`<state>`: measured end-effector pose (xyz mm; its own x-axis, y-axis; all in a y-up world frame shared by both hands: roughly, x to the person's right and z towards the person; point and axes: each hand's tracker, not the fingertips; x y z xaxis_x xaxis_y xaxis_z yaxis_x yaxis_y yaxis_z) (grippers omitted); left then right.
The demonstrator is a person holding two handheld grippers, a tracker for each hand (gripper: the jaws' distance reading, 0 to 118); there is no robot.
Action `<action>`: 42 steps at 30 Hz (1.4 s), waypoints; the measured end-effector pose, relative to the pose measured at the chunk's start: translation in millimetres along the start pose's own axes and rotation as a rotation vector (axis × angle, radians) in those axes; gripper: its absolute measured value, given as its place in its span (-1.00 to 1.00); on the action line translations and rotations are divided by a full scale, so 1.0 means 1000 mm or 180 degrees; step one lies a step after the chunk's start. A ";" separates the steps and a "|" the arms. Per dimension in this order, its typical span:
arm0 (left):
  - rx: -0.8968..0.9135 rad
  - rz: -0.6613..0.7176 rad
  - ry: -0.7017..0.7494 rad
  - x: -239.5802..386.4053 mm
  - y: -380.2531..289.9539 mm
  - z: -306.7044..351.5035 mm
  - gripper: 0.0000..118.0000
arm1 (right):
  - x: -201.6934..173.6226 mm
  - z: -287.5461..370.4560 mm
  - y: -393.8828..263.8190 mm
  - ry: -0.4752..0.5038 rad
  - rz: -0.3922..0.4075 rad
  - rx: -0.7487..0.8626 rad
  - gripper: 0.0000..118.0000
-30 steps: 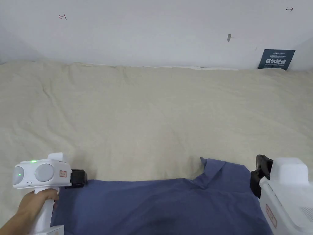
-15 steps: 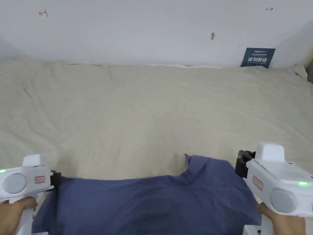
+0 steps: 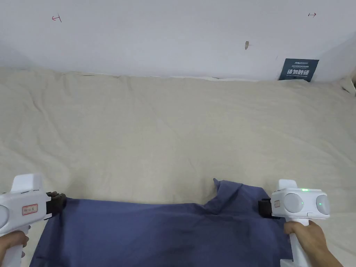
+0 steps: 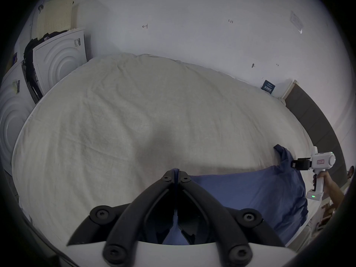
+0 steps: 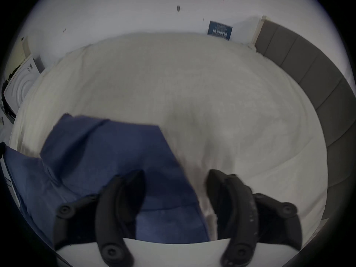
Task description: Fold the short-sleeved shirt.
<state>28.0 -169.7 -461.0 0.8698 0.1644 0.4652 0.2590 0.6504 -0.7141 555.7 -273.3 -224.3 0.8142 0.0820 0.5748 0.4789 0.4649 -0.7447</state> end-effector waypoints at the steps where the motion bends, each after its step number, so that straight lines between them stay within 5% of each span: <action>1: -0.0010 0.0013 0.0009 0.000 -0.001 0.000 -0.97 | -0.006 0.014 -0.006 0.0094 -0.0031 0.0073 -0.01; 3: -0.0008 0.0030 0.0018 -0.001 -0.005 0.001 -0.97 | -0.011 0.028 -0.008 0.0064 -0.0051 0.0109 -0.53; 4: -0.0009 0.0032 0.0020 -0.001 -0.007 0.001 -0.97 | -0.004 0.027 -0.005 -0.0072 0.0083 0.0179 -1.00; 16: 0.0193 0.0152 0.0090 -0.003 -0.030 0.055 -0.97 | 0.017 0.182 -0.049 0.0542 -0.0039 0.1075 -1.00; 23: 0.0286 0.0144 0.0085 -0.017 -0.062 0.106 -0.97 | 0.025 0.261 -0.125 0.0630 -0.0080 0.1397 -1.00; 30: -0.0050 0.0109 0.0147 -0.034 -0.127 0.122 -0.97 | 0.030 0.263 -0.200 0.0661 -0.0177 0.1237 -1.00; 42: -0.0579 0.0016 0.0401 -0.042 -0.213 0.085 -0.97 | 0.047 0.166 -0.269 0.0435 -0.0581 0.0390 -1.00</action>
<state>-99.7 -252.2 -283.8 0.9139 0.0660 0.4005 0.3160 0.5033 -0.8042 410.7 -248.4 59.2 0.7588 -0.1291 0.6384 0.5853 0.5651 -0.5815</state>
